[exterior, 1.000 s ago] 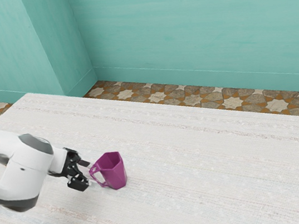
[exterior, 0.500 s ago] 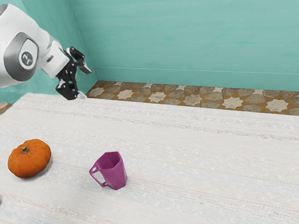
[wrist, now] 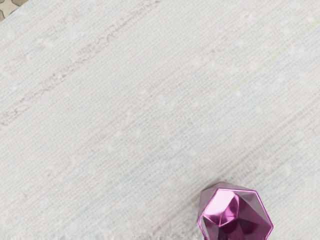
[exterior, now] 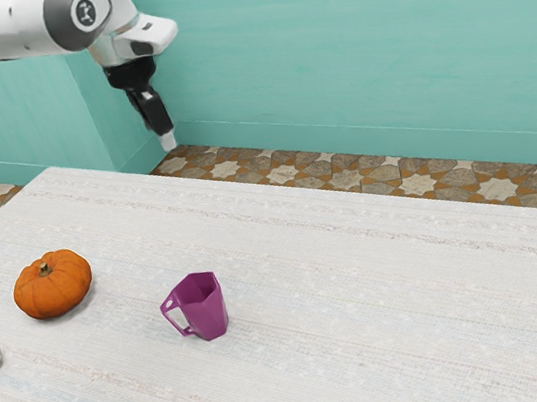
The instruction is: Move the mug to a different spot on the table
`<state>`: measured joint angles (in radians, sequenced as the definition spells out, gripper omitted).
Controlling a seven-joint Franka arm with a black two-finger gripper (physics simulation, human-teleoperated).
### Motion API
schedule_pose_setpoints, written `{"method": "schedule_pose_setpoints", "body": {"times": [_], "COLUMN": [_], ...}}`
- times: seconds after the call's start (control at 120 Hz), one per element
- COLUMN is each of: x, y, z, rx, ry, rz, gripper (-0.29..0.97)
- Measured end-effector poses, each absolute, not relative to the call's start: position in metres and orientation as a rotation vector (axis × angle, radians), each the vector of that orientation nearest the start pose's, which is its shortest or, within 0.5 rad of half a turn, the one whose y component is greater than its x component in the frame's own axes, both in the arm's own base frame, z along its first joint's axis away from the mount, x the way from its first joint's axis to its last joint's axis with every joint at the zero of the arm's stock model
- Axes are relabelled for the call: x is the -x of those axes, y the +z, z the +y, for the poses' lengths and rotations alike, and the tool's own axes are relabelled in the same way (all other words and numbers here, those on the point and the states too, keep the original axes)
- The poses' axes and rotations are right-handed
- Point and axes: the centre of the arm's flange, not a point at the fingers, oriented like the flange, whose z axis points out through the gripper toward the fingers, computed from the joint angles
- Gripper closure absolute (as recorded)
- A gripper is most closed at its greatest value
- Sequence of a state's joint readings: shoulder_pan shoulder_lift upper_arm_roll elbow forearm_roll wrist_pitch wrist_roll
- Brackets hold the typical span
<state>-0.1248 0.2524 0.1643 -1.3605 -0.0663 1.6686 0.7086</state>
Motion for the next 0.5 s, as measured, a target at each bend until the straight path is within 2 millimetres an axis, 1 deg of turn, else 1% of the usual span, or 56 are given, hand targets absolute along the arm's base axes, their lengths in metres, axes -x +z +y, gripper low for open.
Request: {"method": "schedule_pose_setpoints", "body": {"times": [0.175,0.283,0.5], "x": [-0.6331,-0.6312,-0.6294], "y": [0.5811,0.5799,0.5786], "z": [0.0026,0.0048,0.0041], "rx": [3.068,3.104,3.141], "ry": [-0.018,0.01,0.038], "rz": [0.774,0.633,0.423], "gripper": [0.02,0.02,0.02]}}
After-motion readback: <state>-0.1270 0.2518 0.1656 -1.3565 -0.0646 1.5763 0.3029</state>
